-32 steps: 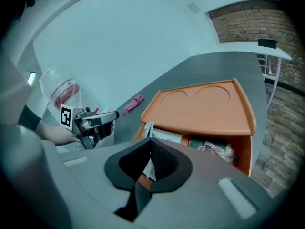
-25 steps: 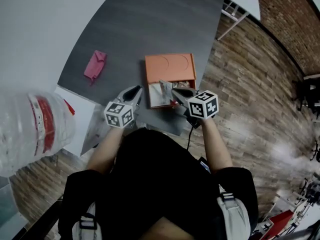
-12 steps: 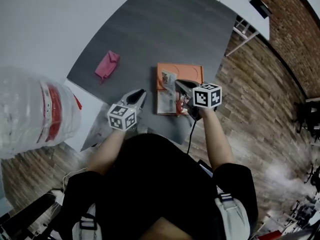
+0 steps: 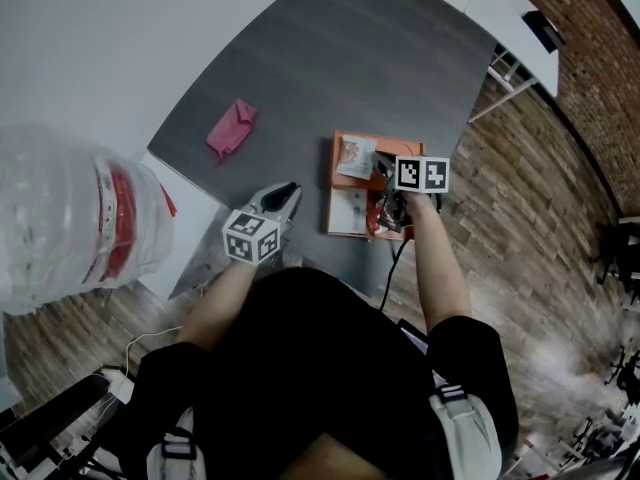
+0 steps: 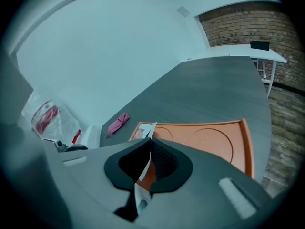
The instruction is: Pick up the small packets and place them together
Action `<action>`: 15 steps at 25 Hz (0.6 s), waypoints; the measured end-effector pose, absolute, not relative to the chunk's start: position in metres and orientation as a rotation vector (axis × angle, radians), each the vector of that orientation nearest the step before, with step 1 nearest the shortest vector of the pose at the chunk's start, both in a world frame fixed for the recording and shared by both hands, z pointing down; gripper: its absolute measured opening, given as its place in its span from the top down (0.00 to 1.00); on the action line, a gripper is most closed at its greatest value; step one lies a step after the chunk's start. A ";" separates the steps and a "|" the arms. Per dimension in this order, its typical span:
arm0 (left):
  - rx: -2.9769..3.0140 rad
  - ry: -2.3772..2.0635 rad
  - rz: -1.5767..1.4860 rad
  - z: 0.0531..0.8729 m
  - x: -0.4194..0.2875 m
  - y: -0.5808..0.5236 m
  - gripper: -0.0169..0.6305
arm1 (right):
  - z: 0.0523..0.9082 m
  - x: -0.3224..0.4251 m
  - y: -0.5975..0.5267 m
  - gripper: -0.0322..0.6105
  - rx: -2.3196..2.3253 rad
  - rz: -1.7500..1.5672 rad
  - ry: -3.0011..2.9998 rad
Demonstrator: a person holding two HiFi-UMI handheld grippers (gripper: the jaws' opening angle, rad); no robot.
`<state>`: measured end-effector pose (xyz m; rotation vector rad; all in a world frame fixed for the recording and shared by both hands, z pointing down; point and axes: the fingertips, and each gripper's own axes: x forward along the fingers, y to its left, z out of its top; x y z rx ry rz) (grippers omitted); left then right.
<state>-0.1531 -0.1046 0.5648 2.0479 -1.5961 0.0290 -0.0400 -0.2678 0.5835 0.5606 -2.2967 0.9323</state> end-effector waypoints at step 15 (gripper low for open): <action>2.082 -1.567 0.040 0.566 -0.150 -0.119 0.91 | 0.576 -0.034 -0.263 0.69 0.695 0.627 -2.350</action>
